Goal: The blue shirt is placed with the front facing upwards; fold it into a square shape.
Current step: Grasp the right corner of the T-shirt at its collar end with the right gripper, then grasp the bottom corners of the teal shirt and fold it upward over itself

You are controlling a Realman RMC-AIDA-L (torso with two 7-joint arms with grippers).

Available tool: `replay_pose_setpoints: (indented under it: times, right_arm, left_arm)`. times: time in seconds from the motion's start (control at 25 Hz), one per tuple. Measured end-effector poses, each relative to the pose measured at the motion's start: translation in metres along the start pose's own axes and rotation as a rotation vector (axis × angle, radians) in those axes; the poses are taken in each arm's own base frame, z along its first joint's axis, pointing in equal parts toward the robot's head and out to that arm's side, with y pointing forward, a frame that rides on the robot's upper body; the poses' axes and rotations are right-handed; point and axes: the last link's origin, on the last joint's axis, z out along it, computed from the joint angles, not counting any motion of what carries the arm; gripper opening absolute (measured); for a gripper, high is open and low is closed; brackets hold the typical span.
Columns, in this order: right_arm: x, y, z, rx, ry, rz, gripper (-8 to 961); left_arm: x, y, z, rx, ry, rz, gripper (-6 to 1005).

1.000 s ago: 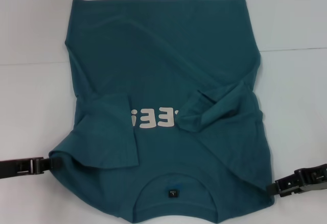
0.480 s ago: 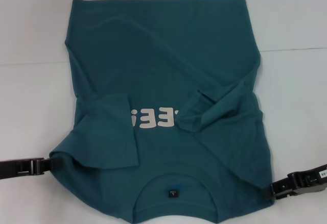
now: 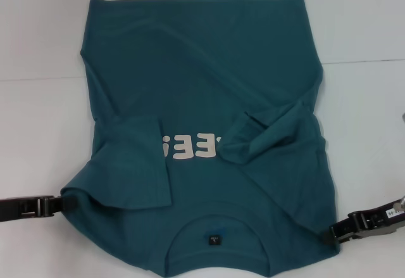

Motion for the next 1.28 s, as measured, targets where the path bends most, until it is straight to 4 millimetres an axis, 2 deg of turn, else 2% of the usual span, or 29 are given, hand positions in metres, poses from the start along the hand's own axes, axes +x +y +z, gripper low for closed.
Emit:
replay_pose_setpoints:
  times: [0.28,0.48,0.72,0.96,1.28]
  right_arm:
    - [-0.007,0.007,0.001,0.033,-0.002,-0.043,401]
    - [-0.013,0.015,-0.013,0.022,-0.032,-0.075,265]
    - [-0.014,0.016,-0.015,0.021,-0.034,-0.087,42]
    - [-0.010,0.012,-0.022,-0.001,-0.046,-0.088,39]
    - [0.012,-0.009,-0.057,-0.117,-0.222,-0.041,47]
  left_arm:
    - [0.001,-0.001,-0.001,0.001,0.005,0.002,50]
    - [0.003,-0.002,-0.003,0.004,0.014,-0.003,51]
    - [0.003,-0.002,-0.004,0.004,0.017,-0.003,51]
    - [0.003,-0.004,-0.006,0.003,0.025,-0.012,52]
    - [-0.005,-0.011,-0.025,-0.030,0.087,-0.078,53]
